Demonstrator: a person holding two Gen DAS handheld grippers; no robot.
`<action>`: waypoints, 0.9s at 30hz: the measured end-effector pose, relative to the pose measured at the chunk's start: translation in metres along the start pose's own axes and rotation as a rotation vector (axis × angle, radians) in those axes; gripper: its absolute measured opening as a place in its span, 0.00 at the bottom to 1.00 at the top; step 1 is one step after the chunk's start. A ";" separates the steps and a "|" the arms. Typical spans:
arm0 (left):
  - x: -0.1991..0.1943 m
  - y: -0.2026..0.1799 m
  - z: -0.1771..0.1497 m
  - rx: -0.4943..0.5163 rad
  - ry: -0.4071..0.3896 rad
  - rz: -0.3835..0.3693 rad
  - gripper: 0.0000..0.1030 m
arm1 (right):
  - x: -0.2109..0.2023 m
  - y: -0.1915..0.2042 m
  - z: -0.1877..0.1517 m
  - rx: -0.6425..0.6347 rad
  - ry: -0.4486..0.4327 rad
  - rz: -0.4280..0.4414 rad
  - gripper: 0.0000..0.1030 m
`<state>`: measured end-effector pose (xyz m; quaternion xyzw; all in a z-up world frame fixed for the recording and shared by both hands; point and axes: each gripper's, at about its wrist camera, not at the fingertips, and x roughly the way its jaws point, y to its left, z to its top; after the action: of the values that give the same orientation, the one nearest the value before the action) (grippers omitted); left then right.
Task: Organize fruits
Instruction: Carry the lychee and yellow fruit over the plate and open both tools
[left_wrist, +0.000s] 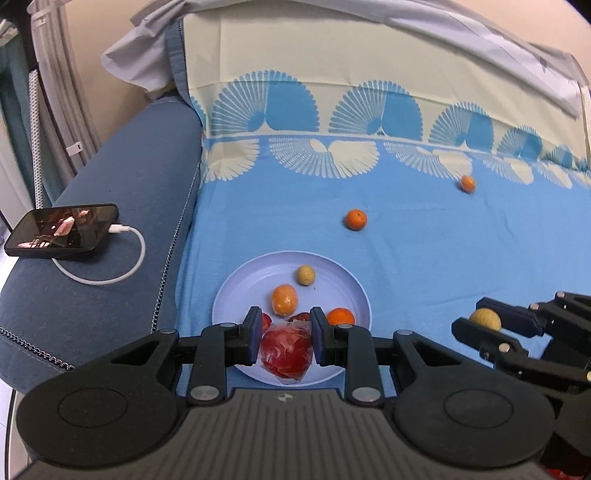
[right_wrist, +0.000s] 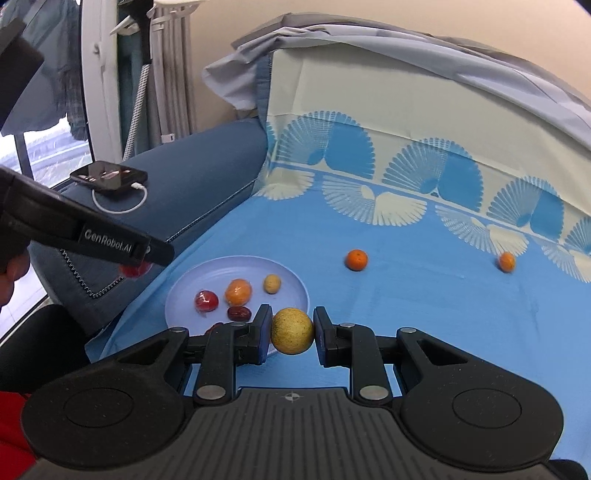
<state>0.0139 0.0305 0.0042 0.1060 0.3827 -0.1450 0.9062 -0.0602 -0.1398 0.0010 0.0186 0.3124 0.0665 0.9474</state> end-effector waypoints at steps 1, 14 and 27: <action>0.001 0.001 0.001 -0.005 -0.003 -0.001 0.30 | 0.001 0.001 0.001 -0.004 0.004 0.002 0.25; 0.034 0.014 0.014 -0.033 0.025 -0.005 0.30 | 0.037 0.013 0.009 -0.033 0.067 0.046 0.25; 0.116 0.023 0.042 -0.041 0.066 0.004 0.30 | 0.120 0.013 0.019 -0.041 0.148 0.053 0.25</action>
<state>0.1267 0.0178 -0.0495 0.0929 0.4151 -0.1316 0.8954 0.0445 -0.1108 -0.0536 0.0024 0.3798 0.0990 0.9198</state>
